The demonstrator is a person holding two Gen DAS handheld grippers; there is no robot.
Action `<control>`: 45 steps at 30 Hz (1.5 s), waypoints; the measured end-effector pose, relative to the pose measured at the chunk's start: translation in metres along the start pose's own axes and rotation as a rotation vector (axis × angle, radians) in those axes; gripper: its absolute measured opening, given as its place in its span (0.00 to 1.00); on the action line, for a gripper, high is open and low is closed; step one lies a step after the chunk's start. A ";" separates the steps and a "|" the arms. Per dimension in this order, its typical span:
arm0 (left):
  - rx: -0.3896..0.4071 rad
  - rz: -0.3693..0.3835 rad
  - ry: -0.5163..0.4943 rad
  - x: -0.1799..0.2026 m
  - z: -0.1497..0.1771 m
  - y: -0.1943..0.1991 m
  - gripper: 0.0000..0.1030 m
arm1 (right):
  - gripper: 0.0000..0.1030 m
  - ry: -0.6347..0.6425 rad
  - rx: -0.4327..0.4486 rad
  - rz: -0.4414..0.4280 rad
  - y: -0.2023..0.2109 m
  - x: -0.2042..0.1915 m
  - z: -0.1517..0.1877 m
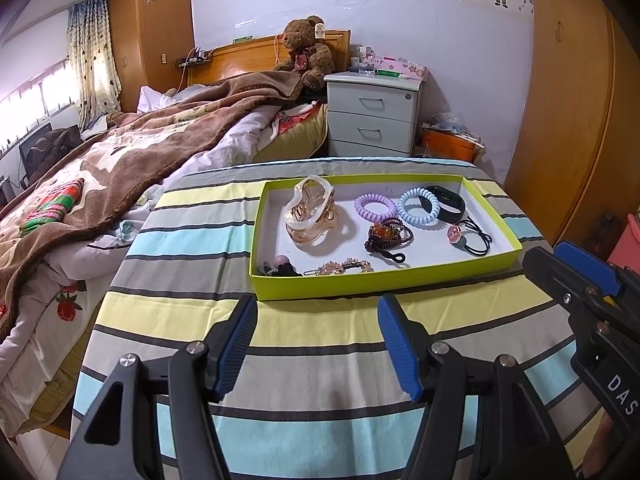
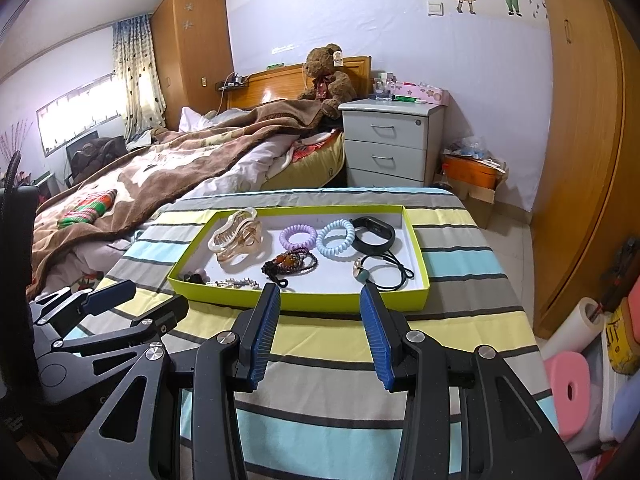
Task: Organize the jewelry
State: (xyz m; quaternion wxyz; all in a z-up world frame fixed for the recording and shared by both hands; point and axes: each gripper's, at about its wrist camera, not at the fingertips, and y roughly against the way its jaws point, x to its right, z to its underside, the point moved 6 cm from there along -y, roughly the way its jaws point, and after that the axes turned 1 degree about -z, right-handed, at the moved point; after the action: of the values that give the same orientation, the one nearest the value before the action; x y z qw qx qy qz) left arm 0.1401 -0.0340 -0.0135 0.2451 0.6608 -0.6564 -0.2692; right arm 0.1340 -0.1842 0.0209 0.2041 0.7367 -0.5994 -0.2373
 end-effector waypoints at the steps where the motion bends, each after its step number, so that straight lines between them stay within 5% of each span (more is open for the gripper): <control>1: 0.000 0.000 0.000 0.000 0.000 0.000 0.63 | 0.41 0.002 0.000 -0.001 0.000 0.000 0.000; 45: 0.003 -0.017 0.015 -0.006 -0.001 0.001 0.63 | 0.41 -0.003 0.009 -0.002 0.007 -0.003 0.002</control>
State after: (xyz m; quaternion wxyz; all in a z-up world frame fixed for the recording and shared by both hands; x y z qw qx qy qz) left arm 0.1398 -0.0276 -0.0119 0.2466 0.6687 -0.6494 -0.2653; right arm 0.1269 -0.1826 0.0241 0.1997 0.7378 -0.6000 -0.2361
